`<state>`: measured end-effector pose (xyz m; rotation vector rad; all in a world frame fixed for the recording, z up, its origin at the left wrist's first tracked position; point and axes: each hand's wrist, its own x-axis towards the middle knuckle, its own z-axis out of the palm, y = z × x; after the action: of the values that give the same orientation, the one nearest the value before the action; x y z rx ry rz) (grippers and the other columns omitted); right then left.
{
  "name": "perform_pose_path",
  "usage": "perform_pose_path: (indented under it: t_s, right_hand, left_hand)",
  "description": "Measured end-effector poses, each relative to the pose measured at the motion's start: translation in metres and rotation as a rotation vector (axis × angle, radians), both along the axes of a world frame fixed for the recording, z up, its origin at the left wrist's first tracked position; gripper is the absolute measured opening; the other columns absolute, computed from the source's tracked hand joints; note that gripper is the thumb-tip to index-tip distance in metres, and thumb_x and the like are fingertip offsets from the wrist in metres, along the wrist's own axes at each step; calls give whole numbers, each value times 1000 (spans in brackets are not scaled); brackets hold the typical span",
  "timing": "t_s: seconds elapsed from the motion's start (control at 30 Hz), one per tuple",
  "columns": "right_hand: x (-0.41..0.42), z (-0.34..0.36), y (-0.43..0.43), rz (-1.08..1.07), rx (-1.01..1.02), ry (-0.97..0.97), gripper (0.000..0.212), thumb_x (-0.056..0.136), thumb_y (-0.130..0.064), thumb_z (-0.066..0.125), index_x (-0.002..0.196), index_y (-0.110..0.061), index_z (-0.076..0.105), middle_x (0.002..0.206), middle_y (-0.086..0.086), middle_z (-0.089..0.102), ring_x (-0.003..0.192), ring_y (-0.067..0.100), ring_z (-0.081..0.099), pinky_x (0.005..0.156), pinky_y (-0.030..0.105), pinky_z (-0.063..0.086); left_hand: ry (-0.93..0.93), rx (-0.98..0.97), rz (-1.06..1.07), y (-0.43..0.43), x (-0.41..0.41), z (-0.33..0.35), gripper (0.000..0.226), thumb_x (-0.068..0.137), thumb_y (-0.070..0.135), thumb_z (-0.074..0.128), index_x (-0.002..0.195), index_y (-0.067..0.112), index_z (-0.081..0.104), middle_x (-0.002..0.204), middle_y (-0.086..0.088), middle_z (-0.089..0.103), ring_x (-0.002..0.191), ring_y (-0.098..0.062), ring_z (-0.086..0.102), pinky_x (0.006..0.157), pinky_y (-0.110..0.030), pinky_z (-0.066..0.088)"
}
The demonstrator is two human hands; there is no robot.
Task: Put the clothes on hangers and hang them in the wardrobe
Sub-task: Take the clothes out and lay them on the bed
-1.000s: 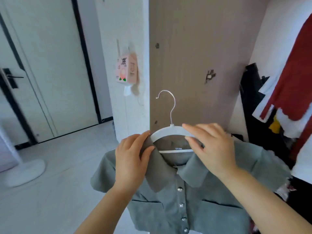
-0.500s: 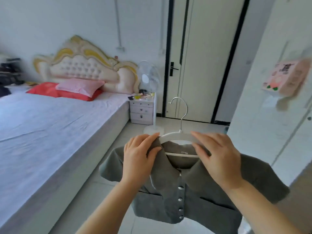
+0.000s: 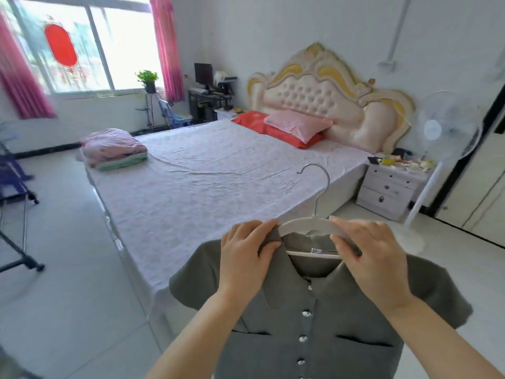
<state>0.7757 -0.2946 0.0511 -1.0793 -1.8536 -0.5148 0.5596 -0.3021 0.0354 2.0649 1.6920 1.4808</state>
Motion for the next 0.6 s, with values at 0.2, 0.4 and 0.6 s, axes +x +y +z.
perform_pose_path:
  t_s: [0.2, 0.4, 0.6]
  right_hand:
    - [-92, -23, 97, 124, -68, 17, 27, 80, -22, 64, 105, -15, 70, 89, 1, 67, 84, 13, 49, 73, 20, 40]
    - [-161, -42, 184, 326, -170, 64, 36, 74, -15, 70, 110, -20, 65, 85, 0, 66, 83, 12, 47, 73, 19, 39]
    - [-217, -68, 281, 525, -317, 56, 53, 68, -6, 80, 115, -20, 59, 76, -2, 63, 79, 10, 44, 75, 17, 36]
  left_hand:
    - [19, -42, 173, 59, -85, -20, 35, 78, 21, 68, 113, 26, 65, 101, 5, 65, 97, -22, 57, 88, -32, 34]
    - [20, -71, 338, 115, -142, -40, 38, 78, 17, 73, 115, 23, 65, 100, 3, 66, 97, -23, 58, 88, -33, 35]
    - [-30, -137, 513, 183, -181, -67, 49, 77, 16, 74, 123, 18, 58, 96, 0, 66, 93, -24, 59, 88, -34, 38]
